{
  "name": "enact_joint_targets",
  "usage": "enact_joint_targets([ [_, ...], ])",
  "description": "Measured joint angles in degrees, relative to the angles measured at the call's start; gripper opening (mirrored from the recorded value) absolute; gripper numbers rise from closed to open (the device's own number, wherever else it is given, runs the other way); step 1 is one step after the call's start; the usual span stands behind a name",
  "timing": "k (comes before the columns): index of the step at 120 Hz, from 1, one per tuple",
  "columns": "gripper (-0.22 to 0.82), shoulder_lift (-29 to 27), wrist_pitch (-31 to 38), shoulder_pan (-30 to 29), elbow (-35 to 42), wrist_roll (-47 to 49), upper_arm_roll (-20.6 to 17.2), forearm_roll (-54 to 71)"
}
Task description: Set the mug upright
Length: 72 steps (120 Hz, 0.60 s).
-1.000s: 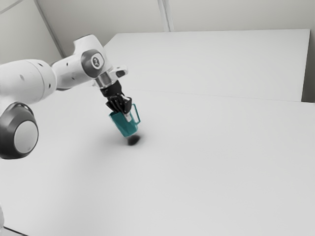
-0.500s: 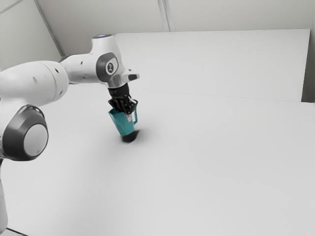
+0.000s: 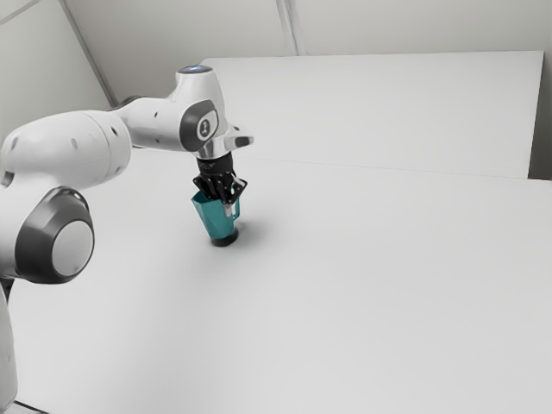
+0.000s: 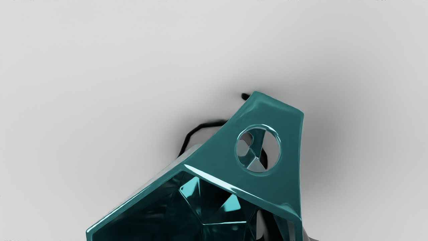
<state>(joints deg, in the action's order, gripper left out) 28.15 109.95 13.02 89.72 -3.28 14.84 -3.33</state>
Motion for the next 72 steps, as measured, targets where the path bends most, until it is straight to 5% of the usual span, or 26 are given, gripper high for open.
enact_joint_targets([
  [45,-0.16,1.38,0.92,0.44,-0.05,2.82,-0.05,0.14],
  [72,0.17,1.98,1.37,0.80,-0.05,3.52,-0.03,-0.15],
])
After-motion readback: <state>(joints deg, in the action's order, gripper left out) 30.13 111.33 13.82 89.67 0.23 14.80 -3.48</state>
